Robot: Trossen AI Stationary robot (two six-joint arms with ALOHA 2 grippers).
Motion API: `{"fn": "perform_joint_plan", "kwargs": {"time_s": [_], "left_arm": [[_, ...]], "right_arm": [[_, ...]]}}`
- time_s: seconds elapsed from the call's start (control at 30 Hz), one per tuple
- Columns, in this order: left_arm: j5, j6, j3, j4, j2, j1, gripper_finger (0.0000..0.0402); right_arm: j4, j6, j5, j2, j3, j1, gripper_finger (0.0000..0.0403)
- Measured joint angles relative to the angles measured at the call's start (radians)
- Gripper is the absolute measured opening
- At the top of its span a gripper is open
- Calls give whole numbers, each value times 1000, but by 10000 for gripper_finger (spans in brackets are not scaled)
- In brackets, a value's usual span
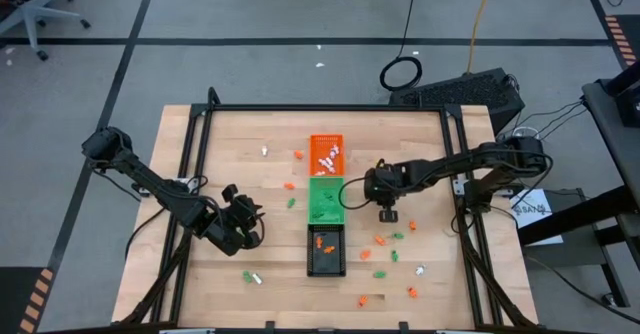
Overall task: Sort Halloween decoration
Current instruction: Put the green skeleton toy into the green bin
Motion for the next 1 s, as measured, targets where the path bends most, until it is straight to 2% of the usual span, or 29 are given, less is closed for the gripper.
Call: {"fn": "perform_joint_plan", "kwargs": {"time_s": [0.33, 0.53, 0.67, 1.0], "left_arm": [[-4, 21, 0, 0, 1, 0, 93], [-5, 26, 0, 2, 1, 0, 93], [-4, 26, 0, 2, 1, 0, 93], [-5, 27, -1, 5, 2, 0, 93]], "right_arm": [[160, 126, -1, -167, -1, 66, 5], [347, 157, -1, -185, -1, 128, 5], [525, 160, 3, -163, -15, 177, 5], [1103, 115, 0, -161, -180, 265, 5]]}}
